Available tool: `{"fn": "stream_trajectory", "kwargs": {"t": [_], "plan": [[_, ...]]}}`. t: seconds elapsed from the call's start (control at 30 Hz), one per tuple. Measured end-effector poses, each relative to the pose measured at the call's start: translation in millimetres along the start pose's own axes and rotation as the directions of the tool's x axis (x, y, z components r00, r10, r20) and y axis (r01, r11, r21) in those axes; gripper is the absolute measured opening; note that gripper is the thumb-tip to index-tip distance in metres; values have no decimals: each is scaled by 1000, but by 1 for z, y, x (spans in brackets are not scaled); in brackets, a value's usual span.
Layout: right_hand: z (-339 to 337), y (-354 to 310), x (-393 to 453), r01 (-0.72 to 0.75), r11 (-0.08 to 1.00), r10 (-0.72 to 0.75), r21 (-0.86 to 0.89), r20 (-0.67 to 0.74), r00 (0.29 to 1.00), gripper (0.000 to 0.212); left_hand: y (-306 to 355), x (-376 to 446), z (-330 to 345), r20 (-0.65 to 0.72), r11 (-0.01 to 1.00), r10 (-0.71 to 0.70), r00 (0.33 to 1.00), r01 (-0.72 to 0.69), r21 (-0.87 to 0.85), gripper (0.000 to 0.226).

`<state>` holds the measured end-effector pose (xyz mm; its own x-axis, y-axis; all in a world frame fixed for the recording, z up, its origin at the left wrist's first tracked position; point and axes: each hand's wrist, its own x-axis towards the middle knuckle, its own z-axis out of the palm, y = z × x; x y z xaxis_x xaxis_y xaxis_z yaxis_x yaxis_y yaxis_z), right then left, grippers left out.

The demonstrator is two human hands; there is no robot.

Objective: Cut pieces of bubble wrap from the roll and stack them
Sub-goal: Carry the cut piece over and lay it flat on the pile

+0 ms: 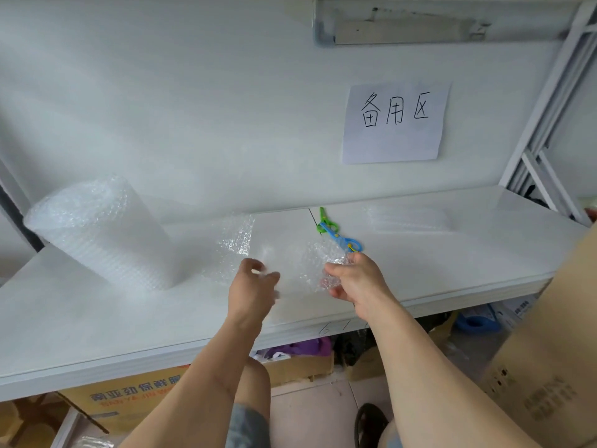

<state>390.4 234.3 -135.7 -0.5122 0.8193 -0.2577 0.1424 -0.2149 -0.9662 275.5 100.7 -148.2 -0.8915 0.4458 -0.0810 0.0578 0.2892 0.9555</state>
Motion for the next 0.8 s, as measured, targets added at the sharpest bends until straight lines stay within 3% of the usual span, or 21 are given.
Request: {"fn": "stream_trajectory", "kwargs": {"t": [0.07, 0.17, 0.4, 0.6, 0.8], "plan": [[-10, -10, 5, 61, 998, -61, 17, -28, 998, 46, 14, 1, 9, 9, 987, 61, 998, -59, -152, 30], [-30, -21, 20, 147, 988, -143, 40, -85, 986, 37, 34, 8, 31, 3, 965, 127, 992, -123, -230, 37], [-90, -35, 88, 292, 955, -265, 49, -296, 918, 27, 74, 55, 122, 101, 947, 91, 991, -55, -316, 39], [-160, -47, 163, 278, 926, -367, -254, -439, 821, 39, 113, 101, 226, 177, 964, 141, 974, -94, -249, 45], [-203, -54, 225, 188, 876, -405, -445, -464, 788, 43, 124, 152, 299, 203, 979, 185, 961, -164, -119, 50]]}}
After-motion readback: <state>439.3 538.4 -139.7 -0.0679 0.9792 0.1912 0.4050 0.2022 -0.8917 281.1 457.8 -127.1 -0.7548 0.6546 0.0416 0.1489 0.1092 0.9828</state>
